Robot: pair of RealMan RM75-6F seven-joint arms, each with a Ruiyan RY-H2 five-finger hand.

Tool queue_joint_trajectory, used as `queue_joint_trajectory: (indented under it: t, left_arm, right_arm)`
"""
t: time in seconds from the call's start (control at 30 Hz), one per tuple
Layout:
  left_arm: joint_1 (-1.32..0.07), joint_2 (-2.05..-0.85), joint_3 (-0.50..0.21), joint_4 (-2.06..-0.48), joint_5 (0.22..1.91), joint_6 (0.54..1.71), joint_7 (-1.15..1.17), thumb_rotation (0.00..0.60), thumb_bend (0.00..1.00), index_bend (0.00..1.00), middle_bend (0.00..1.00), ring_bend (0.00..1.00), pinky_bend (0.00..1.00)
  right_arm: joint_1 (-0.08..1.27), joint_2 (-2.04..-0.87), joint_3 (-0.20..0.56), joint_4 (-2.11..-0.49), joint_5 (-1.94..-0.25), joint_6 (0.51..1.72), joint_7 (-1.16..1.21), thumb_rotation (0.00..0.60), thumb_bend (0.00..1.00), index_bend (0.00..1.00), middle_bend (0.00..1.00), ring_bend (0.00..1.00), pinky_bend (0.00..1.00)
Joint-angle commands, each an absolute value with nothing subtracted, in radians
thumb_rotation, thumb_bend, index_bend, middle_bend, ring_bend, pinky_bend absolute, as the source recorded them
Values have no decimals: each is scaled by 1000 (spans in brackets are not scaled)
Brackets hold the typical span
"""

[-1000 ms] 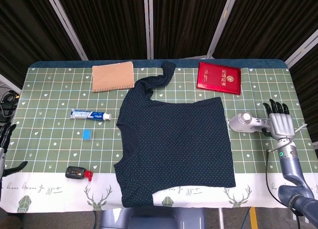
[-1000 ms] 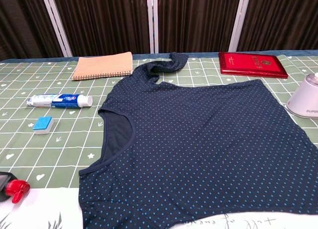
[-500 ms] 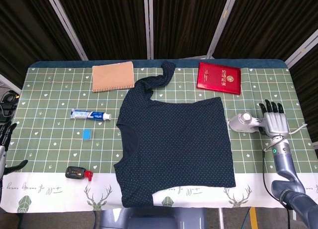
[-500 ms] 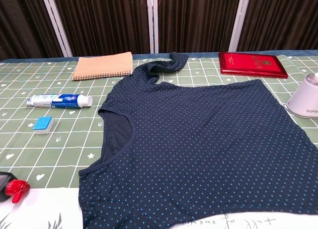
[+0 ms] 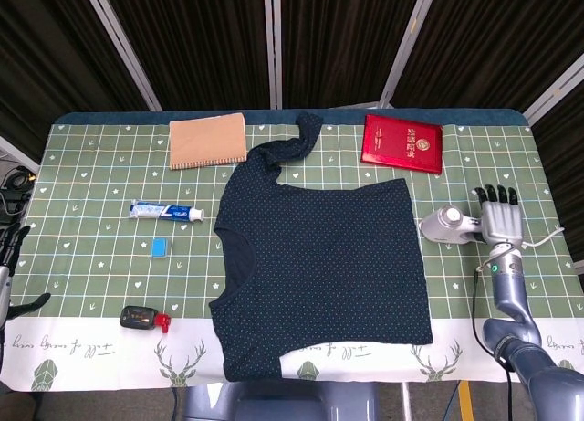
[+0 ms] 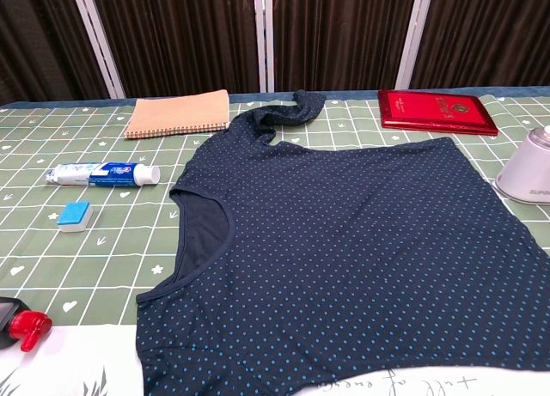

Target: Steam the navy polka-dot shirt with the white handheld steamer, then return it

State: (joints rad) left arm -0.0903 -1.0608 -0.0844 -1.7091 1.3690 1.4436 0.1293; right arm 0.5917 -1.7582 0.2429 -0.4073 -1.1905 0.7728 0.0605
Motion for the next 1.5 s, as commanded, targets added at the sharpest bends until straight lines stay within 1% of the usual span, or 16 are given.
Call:
queue_joint_trajectory:
  t: [0.03,0.07,0.13,0.17,0.2,0.23,0.33,0.43,0.53,0.7,0.83,0.9,1.1,1.23,1.5]
  left_arm:
    - [-91,-1062,-86,-1708,1366,1444,130,600,0,0,0,0,0]
    - [-91,-1062,-86,-1708,1366,1445,131,600,0,0,0,0,0]
    - [-91,-1063,-86,-1707,1365,1445,132,600,0,0,0,0,0]
    - [-92,-1063,-86,-1707,1364,1445,132,600,0,0,0,0,0]
    - [-92,-1064,-86,-1707,1364,1444,133,600,0,0,0,0,0]
    - [-92,-1064,-86,-1706,1363,1443,133,600,0,0,0,0,0]
    - [-93,-1065,-86,-1705,1362,1441,132,600,0,0,0,0,0]
    - [-94,-1065,-86,-1705,1362,1441,131,600,0,0,0,0,0]
    - [-95,-1064,-85,-1704,1361,1440,128,600,0,0,0,0,0]
    - [-98,-1061,-84,-1704,1362,1433,122,600,0,0,0,0,0]
    - [-99,-1059,-84,-1707,1363,1433,117,600,0,0,0,0,0]
    - [-101,-1058,-86,-1707,1358,1429,116,600,0,0,0,0,0]
    - [-105,-1057,-89,-1702,1346,1421,112,600,0,0,0,0,0]
    - [-109,-1057,-96,-1694,1329,1411,106,600,0,0,0,0,0]
    - [-114,-1059,-95,-1686,1319,1399,105,600,0,0,0,0,0]
  right_arm:
    - [601,-1772,244,-382,-1190,755,66,600,629,251,368,290,203]
    - [602,-1776,244,-375,-1191,751,69,600,631,308,451,374,297]
    - [605,-1782,245,-360,-1194,748,80,600,638,466,594,520,559]
    - [605,-1786,243,-353,-1199,750,90,600,642,521,630,558,648]
    - [605,-1786,239,-350,-1204,753,98,600,645,594,667,605,758]
    - [605,-1785,235,-345,-1213,759,113,600,648,655,689,639,834]
    - [602,-1775,215,-341,-1245,778,162,600,650,747,704,688,928]
    - [593,-1765,200,-339,-1276,828,222,600,662,765,709,707,956]
    - [583,-1744,182,-345,-1311,877,301,600,691,772,709,713,964]
    - [572,-1683,136,-377,-1395,981,514,600,720,768,708,715,966]
    - [586,-1646,103,-423,-1467,1088,665,600,724,767,708,716,966]
    - [609,-1637,90,-471,-1508,1150,723,600,730,769,708,716,966]
    - [650,-1633,71,-552,-1562,1204,725,600,738,768,708,716,966]
    - [714,-1662,42,-657,-1633,1225,675,600,738,768,708,716,966]
    - [774,-1730,29,-700,-1685,1240,611,600,741,771,708,718,966]
